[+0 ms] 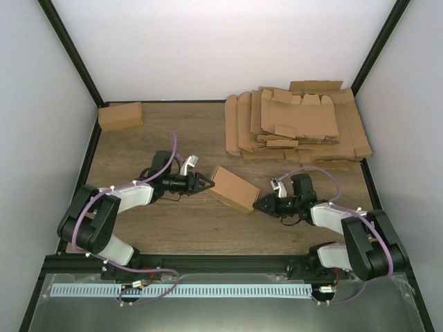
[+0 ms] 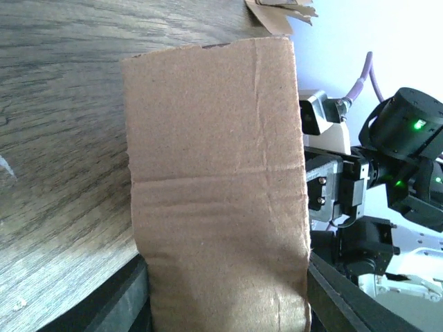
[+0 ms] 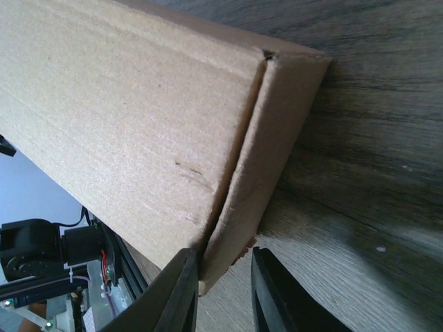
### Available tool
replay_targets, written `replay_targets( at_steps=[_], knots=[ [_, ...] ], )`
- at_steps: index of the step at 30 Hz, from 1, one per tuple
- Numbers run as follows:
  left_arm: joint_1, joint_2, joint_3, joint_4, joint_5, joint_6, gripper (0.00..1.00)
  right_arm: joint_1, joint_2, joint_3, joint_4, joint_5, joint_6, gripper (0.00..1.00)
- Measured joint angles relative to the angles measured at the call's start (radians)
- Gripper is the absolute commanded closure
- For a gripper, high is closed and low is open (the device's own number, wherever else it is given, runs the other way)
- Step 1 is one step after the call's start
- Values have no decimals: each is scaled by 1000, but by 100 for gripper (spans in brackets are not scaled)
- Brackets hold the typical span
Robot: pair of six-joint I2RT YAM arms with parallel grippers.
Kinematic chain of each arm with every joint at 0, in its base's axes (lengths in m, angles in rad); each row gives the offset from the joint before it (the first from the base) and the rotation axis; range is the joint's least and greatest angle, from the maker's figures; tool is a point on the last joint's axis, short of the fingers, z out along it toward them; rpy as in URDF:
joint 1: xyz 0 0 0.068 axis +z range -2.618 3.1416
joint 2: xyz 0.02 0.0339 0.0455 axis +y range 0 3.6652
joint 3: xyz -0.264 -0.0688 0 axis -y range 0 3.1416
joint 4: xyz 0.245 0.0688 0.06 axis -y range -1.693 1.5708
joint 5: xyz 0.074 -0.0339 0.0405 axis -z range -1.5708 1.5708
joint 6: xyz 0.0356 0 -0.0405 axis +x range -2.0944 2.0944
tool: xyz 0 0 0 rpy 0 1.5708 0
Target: Fold the paper box
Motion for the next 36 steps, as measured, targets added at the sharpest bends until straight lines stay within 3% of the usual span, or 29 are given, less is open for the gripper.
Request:
replay_targets(
  at_steps=[3,6,12,16,24,28,36],
  knots=[
    [0,0,10,-18,-5,2,56,-1,-1,2,-14,8,-2,69],
    [11,-11,10,-19,-16,-15,59,0,-31,7,-47,22,-8,58],
    [138,-108,7,-34,-39,-41,61,-1,-211,64,-139,74,-25,47],
    [300,-196,6,-69,-40,-44,62,-1,-293,122,-173,113,-47,47],
    [763,-406,-43,-139,-95,-134,70,-1,-277,137,-193,120,-59,47],
    [909,-501,-85,-135,-203,-231,70,-1,-252,137,-191,97,-68,47],
    [923,-523,-220,30,-546,-472,67,-1,-253,163,-246,74,-116,47]
  ],
)
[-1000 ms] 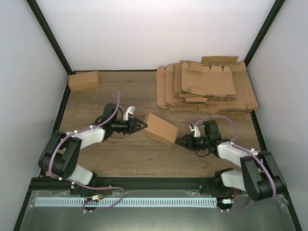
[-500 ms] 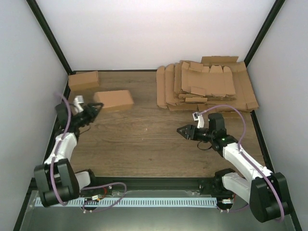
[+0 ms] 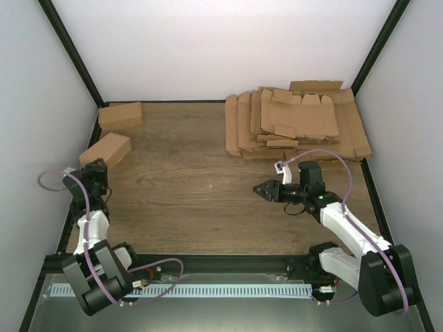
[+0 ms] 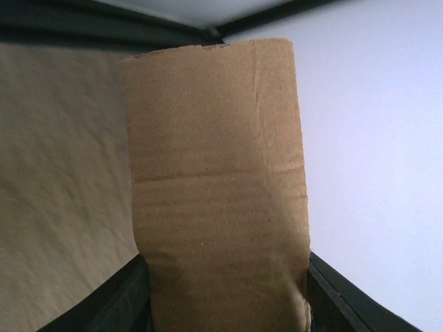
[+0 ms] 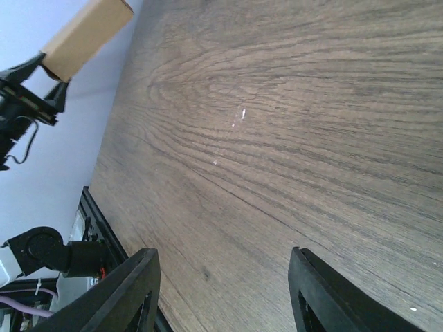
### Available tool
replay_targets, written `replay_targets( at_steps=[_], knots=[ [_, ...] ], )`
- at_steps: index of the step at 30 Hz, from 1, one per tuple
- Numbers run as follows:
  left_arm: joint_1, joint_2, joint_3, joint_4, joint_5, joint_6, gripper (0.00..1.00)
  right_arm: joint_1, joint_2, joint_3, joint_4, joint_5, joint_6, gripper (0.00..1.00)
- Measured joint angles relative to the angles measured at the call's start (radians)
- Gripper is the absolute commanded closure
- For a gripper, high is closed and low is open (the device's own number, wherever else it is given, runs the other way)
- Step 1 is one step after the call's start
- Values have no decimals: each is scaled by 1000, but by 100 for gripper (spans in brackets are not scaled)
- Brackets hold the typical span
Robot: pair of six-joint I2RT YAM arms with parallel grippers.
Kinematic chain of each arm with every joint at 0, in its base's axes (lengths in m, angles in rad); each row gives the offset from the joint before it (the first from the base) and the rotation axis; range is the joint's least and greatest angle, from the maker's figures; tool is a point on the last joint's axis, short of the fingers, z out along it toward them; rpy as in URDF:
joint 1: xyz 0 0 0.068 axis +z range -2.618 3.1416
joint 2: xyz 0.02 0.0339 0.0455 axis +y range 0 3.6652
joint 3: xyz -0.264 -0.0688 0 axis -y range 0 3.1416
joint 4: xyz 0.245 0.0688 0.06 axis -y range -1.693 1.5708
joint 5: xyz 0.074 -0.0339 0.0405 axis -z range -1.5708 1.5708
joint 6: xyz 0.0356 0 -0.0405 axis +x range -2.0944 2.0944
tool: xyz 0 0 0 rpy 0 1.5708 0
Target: Fold the paper box
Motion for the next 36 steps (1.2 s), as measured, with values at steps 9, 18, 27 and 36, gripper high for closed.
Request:
replay_targets(
  at_steps=[9,18,27,36],
  knots=[
    [0,143,-46,171,-332,-133,68,0,-37,14,-23,-24,-17,47],
    [0,551,107,436,-309,-232,41,0,-21,18,-34,-34,-21,46],
    [-15,592,303,23,-280,-135,0,0,-21,21,-32,-29,-14,44],
    [-5,397,355,-395,-393,-51,7,0,-11,21,-33,-28,-14,44]
  ],
)
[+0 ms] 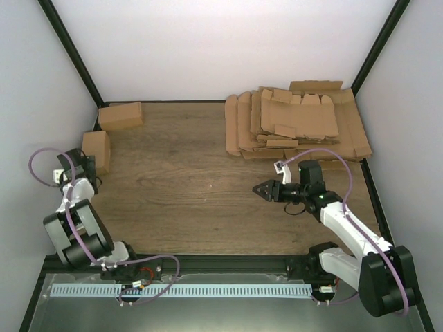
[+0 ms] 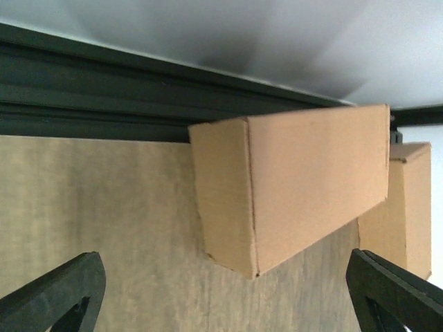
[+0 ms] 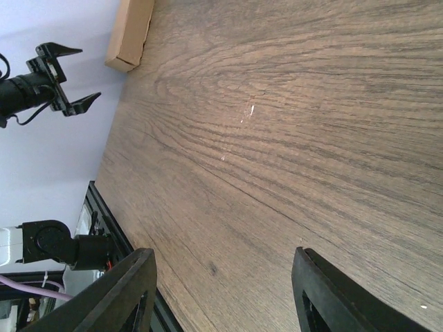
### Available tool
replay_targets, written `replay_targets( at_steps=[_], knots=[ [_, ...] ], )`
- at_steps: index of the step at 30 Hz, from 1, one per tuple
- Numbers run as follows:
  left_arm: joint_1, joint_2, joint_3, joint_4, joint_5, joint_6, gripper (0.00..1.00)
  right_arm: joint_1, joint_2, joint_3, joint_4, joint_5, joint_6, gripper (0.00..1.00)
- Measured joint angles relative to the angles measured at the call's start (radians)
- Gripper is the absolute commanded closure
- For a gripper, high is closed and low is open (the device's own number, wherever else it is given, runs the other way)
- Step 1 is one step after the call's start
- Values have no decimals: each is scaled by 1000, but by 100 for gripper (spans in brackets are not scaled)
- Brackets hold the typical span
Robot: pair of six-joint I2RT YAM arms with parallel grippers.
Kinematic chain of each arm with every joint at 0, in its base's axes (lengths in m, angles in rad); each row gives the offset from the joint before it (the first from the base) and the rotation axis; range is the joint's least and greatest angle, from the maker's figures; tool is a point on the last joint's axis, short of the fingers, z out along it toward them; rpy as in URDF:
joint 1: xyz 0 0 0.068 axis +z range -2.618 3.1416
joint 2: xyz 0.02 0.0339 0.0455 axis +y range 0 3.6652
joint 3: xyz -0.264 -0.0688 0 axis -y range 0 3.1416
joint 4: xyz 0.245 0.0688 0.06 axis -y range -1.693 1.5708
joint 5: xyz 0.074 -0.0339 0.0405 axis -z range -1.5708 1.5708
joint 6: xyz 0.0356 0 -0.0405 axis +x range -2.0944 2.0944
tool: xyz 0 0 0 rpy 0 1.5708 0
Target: Fold the paper box
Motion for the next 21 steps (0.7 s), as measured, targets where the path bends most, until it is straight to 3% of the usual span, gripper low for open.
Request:
replay_targets(
  at_steps=[3,4,6,7,13,21],
  knots=[
    [19,-60,0,-76,-42,18,33,0,-8,0,-3,6,-1,44],
    [27,-77,0,-93,-53,20,47,0,-13,0,-5,8,-4,44],
    [54,-108,-6,-120,-67,30,87,0,-17,0,-9,10,-8,44],
    [72,-116,-9,-130,-70,39,95,0,-18,0,-10,10,-8,44],
    [153,13,-9,-122,29,103,96,0,-18,2,-15,8,-8,44],
    [158,263,109,-106,146,177,96,0,-14,34,-17,1,-8,43]
  ],
)
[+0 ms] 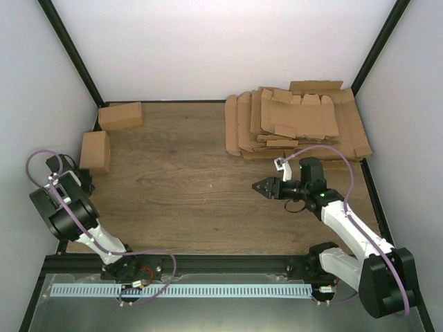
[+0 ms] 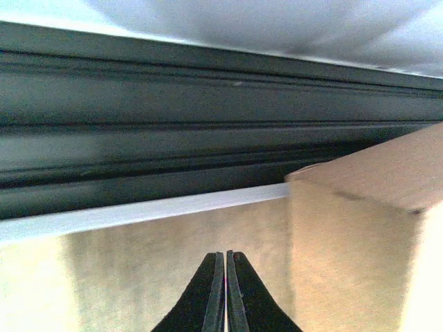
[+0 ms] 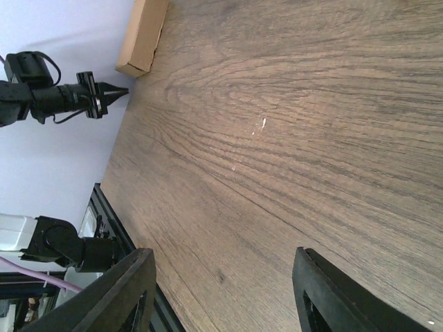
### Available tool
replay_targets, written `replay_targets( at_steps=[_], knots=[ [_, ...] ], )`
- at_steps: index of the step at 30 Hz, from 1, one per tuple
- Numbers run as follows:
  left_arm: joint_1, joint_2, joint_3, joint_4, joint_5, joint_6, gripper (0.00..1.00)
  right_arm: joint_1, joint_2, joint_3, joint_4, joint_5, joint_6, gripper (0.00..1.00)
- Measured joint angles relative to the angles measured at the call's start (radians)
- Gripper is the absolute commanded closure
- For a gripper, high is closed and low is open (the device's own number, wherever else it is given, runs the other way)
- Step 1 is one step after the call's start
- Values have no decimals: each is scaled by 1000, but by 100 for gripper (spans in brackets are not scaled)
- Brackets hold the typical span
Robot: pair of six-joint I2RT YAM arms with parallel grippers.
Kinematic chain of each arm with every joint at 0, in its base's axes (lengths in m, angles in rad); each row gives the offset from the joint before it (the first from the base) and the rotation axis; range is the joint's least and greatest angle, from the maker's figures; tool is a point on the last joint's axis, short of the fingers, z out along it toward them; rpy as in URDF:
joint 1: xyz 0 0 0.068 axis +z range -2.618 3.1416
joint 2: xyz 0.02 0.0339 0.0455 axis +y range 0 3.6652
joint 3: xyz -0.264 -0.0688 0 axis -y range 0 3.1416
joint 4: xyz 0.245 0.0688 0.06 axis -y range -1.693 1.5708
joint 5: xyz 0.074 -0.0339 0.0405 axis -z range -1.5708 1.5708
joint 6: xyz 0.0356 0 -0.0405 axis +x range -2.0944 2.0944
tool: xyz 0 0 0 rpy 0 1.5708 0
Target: Fold the paper box
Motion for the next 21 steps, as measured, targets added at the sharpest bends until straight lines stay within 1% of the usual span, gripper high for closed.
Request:
replay_targets(
  at_steps=[4,12,21],
  knots=[
    [-5,64,72,36,31,1,96,0,18,1,3,-11,0,43],
    [-64,245,246,43,45,16,96,0,35,1,3,-26,0,43],
    [-92,300,334,1,33,27,96,0,31,1,0,-32,0,43]
  ],
)
